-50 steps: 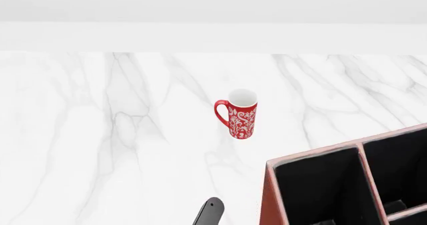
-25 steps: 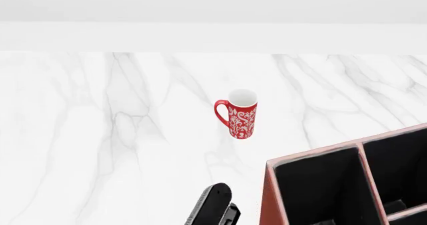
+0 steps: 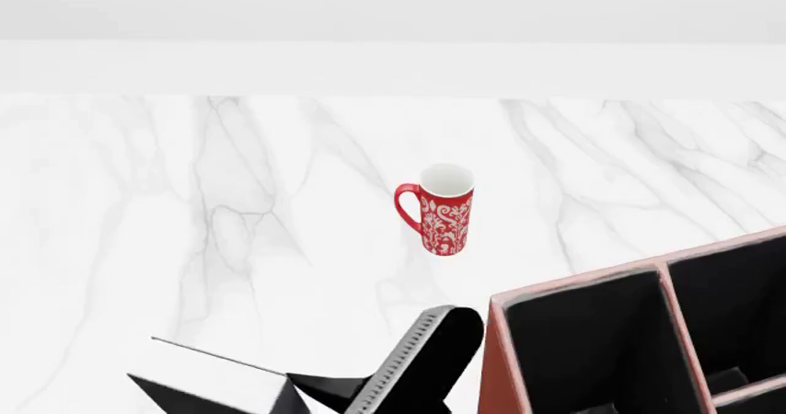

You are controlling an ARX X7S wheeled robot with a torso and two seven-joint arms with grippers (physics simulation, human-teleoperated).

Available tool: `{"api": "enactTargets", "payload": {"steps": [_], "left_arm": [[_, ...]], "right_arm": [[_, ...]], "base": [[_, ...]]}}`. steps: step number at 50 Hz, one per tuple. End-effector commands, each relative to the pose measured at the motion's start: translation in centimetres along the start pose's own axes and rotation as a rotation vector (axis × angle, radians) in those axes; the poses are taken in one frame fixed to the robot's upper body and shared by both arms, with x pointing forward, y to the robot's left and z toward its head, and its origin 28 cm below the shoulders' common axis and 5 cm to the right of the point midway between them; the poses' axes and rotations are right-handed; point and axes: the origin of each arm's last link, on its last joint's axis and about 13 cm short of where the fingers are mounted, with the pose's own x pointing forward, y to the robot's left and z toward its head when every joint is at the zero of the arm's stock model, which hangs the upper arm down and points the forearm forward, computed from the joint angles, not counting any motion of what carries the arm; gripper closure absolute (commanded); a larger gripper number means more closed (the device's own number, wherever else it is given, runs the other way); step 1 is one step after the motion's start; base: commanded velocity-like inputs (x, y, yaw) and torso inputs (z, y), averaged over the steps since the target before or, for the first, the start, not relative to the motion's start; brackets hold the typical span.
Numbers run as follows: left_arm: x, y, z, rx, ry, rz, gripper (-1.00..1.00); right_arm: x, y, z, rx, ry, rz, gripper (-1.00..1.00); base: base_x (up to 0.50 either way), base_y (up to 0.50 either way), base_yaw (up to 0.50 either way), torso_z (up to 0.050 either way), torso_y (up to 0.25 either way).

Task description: Pick up the book and place it in the left compartment of the caddy.

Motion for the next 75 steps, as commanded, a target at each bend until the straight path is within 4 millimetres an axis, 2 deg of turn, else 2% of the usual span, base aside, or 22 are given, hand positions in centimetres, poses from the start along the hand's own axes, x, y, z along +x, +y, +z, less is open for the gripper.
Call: {"api": "enactTargets", "payload": {"steps": [1, 10, 24, 35, 42, 51, 63, 75], "left_arm": [[-0.6, -0.1, -0.2, 0.005, -0.008, -0.104, -1.0], [-0.6, -0.1, -0.3, 0.001, -0.005, -0.106, -1.0], [-0.6, -0.1, -0.2, -0.002, -0.007, -0.107, -1.0], [-0.6, -0.2, -0.2, -0.007, -0.006, -0.111, -1.0], [-0.6, -0.2, -0.2, -0.017, -0.006, -0.114, -1.0], [-0.6, -0.3, -0.1, -0.039, -0.008, -0.126, -1.0], [-0.7, -0.4, 0.2, -0.071, -0.016, -0.146, -1.0], [-0.9, -0.5, 0.4, -0.096, -0.022, -0.167, -1.0]], "right_arm": [[-0.9, 0.4, 2.0, -0.054, -0.15, -0.093, 1.0], [-2.0, 0.7, 3.4, -0.049, -0.208, -0.247, 1.0], [-3.9, 2.2, 5.6, -0.072, -0.273, -0.286, 1.0], [-6.9, 5.3, 7.3, -0.056, -0.366, -0.36, 1.0], [-8.4, 6.3, 7.9, -0.068, -0.404, -0.426, 1.0], [-10.1, 7.7, 7.9, -0.044, -0.432, -0.537, 1.0], [-12.0, 8.3, 7.4, -0.134, -0.434, -0.7, 1.0], [-13.4, 9.7, 6.8, -0.105, -0.417, -0.763, 1.0]], "base": [[0.0, 0.0, 0.0, 0.0, 0.0], [0.0, 0.0, 0.0, 0.0, 0.001], [0.0, 0.0, 0.0, 0.0, 0.001], [0.0, 0.0, 0.0, 0.0, 0.001], [0.0, 0.0, 0.0, 0.0, 0.0], [0.0, 0.0, 0.0, 0.0, 0.001], [0.0, 0.0, 0.0, 0.001, 0.001], [0.0, 0.0, 0.0, 0.0, 0.001]]}}
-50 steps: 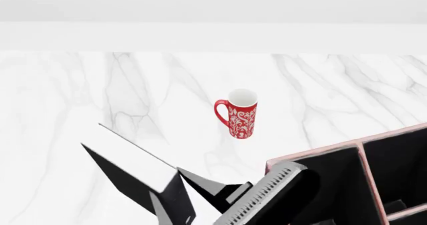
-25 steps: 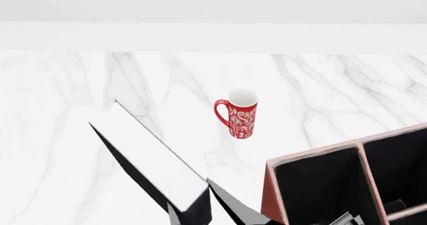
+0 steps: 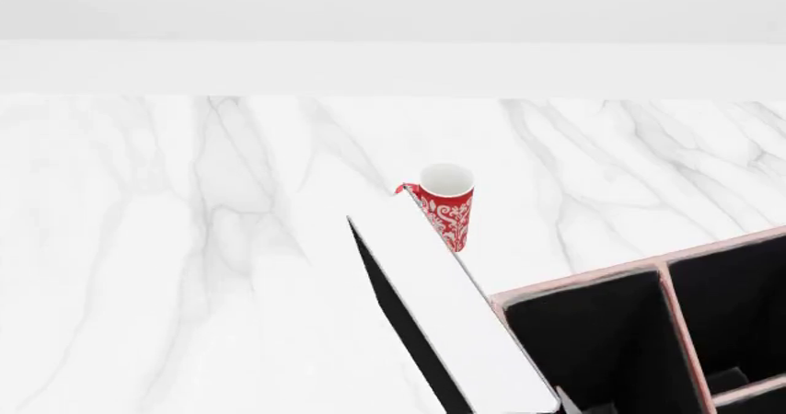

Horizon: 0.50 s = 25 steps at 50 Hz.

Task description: Pick up the book and place it in the left compartment of the caddy.

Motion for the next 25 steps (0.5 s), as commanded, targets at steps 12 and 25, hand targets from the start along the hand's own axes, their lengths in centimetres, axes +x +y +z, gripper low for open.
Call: {"api": "enactTargets", "payload": {"steps": [12, 25], "left_arm": [[-0.8, -0.4, 0.1, -0.013, -0.019, -0.142, -1.0], [-0.9, -0.6, 0.4, 0.0, -0.036, -0.155, -1.0]], "right_arm": [[-3.5, 0.3, 0.7, -0.019, -0.069, -0.11, 1.0], [-5.0, -0.2, 1.4, -0.025, -0.08, -0.14, 1.0]], "base": [[0.0, 0.0, 0.0, 0.0, 0.001], [0.0, 0.0, 0.0, 0.0, 0.001]]}}
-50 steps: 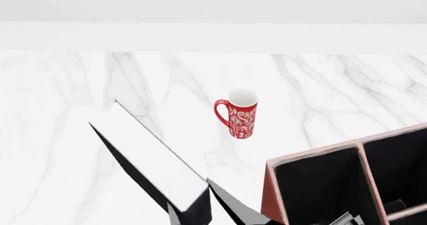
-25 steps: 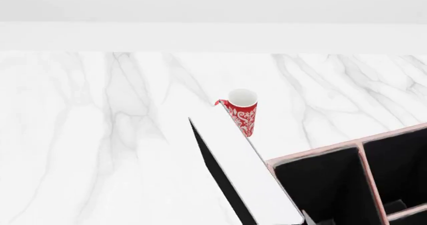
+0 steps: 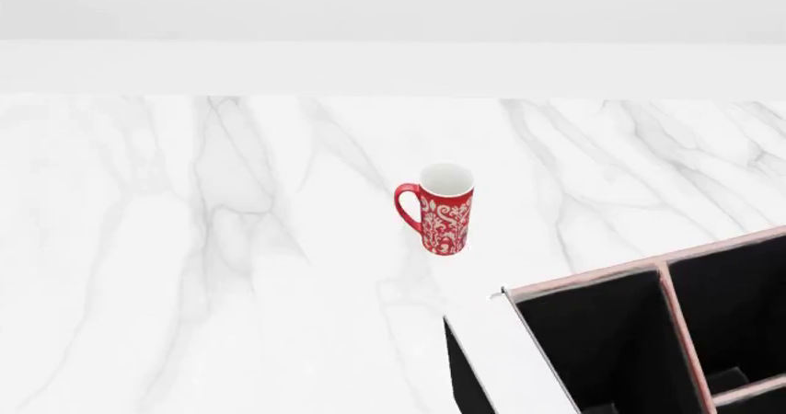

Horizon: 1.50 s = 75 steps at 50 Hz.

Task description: Pick up the book and place it in the left compartment of the caddy.

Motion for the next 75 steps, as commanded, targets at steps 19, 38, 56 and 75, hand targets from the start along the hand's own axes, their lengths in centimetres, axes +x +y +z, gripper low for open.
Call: {"api": "enactTargets", "payload": {"steps": [19, 38, 56, 75], "left_arm": [[-0.8, -0.2, 0.0, 0.018, -0.018, -0.116, -1.0], [-0.8, -0.2, -0.1, 0.016, -0.016, -0.111, -1.0], [-0.7, -0.3, -0.1, 0.024, -0.018, -0.11, -1.0], [-0.7, -0.3, 0.0, 0.03, -0.019, -0.108, -1.0]], "right_arm": [[0.4, -0.8, 0.6, -0.044, -0.201, -0.15, 1.0], [0.9, -2.5, -1.5, -0.059, -0.141, -0.199, 1.0], [1.0, -3.9, -2.9, -0.073, -0.093, -0.183, 1.0], [2.8, -3.9, -2.6, -0.066, -0.11, -0.132, 1.0]], "base": [[0.0, 0.0, 0.0, 0.001, 0.001], [0.0, 0.0, 0.0, 0.0, 0.001], [0.0, 0.0, 0.0, 0.001, 0.001], [0.0, 0.0, 0.0, 0.0, 0.001]]}}
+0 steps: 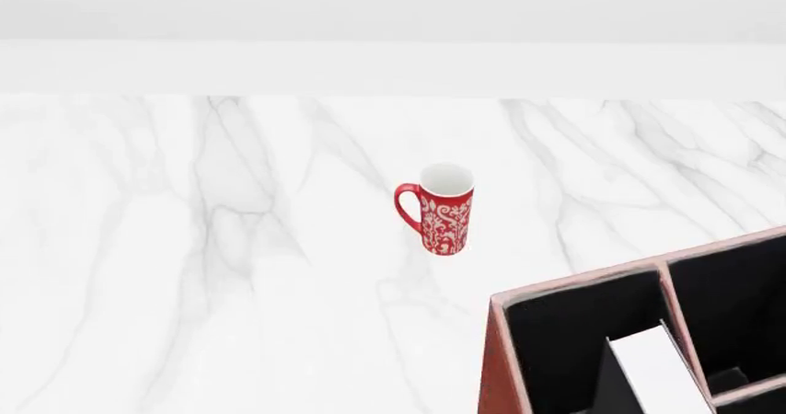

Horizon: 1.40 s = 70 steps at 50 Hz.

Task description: Pick up the book and place it in the left compartment of the caddy.

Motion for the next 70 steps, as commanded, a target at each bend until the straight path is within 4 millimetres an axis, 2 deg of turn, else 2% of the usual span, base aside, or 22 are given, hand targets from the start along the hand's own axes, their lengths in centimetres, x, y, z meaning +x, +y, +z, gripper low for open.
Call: {"api": "enactTargets", "payload": {"steps": [1, 13, 34, 56, 70], "left_arm": [[-0.7, -0.1, -0.1, 0.01, -0.005, -0.103, -1.0], [-0.7, 0.0, -0.2, 0.013, -0.003, -0.1, -1.0], [-0.6, -0.1, -0.2, 0.022, -0.001, -0.097, -1.0], [-0.6, -0.1, -0.2, 0.031, 0.0, -0.097, -1.0], [-0.6, -0.1, -0.3, 0.031, 0.0, -0.095, -1.0]], "right_arm": [[4.1, 0.1, 0.7, 0.001, -0.209, 0.028, 1.0], [5.8, -0.7, -1.3, -0.015, -0.152, 0.001, 1.0], [9.1, -0.7, -1.8, -0.049, -0.139, 0.048, 1.0], [10.6, -1.4, -4.4, -0.054, -0.065, 0.019, 1.0], [11.9, -0.4, -5.7, -0.019, -0.047, 0.036, 1.0]], "base": [[0.0, 0.0, 0.0, 0.0, 0.0], [0.0, 0.0, 0.0, 0.001, 0.0], [0.0, 0.0, 0.0, 0.0, 0.001], [0.0, 0.0, 0.0, 0.0, 0.001], [0.0, 0.0, 0.0, 0.0, 0.001]]}}
